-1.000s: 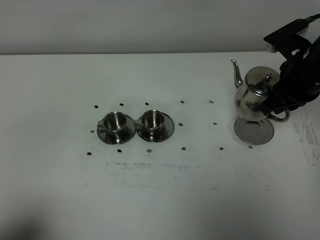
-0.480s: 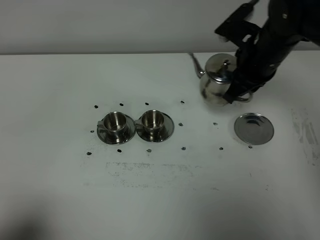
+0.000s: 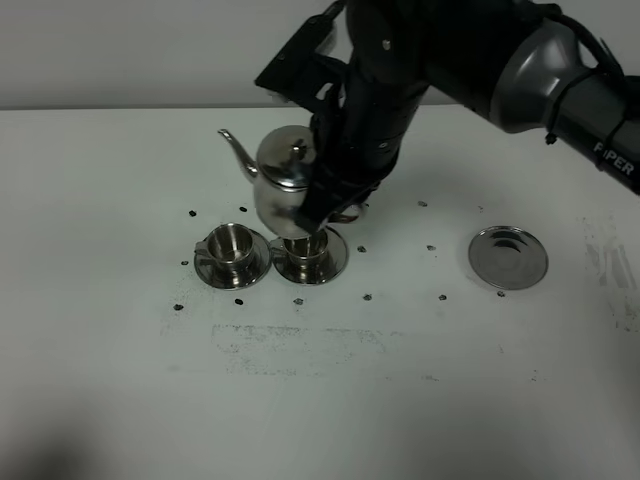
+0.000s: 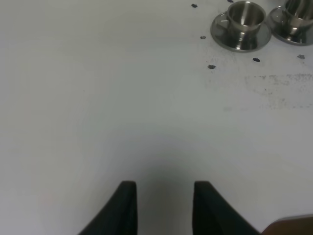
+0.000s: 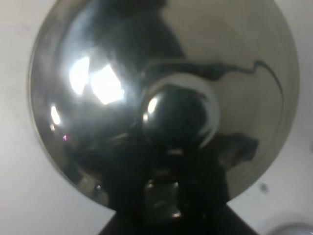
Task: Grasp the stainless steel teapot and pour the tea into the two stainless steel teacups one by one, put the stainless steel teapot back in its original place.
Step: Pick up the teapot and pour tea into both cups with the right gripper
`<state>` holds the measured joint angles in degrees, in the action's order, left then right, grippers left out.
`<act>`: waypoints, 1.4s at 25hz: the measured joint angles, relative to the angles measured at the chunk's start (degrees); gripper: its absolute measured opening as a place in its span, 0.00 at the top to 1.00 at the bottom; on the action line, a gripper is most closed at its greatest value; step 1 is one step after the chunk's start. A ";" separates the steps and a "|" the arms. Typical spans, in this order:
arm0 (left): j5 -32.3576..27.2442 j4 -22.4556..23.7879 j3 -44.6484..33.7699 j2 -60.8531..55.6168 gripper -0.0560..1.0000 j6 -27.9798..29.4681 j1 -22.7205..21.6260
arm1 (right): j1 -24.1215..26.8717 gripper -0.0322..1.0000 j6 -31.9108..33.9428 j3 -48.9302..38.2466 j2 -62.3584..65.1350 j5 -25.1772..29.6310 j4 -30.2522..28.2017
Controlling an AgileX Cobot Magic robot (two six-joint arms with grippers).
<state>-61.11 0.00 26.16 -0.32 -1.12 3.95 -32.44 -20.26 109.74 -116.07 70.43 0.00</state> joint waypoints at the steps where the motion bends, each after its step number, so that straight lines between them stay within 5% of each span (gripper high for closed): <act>1: 0.00 0.00 0.00 0.00 0.67 0.00 0.00 | -1.39 0.77 1.07 0.07 0.00 0.00 0.00; 11: 0.00 0.00 0.00 0.00 0.67 0.00 0.00 | -5.50 0.77 10.12 0.07 -2.78 0.42 -0.84; 17: 0.00 0.00 0.00 0.00 0.67 0.06 0.00 | -5.50 0.77 8.68 0.92 -6.28 0.56 -5.02; 22: 0.00 0.00 0.00 0.00 0.67 0.06 0.00 | -5.50 0.77 -2.18 2.80 -6.90 0.41 -11.57; 35: 0.00 0.00 0.00 0.00 0.67 0.06 0.00 | -4.19 0.77 -33.55 13.54 -11.63 0.52 -16.36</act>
<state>-61.11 0.00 26.16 -0.32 -1.06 3.95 -36.63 -53.81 123.29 -127.70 70.95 -16.36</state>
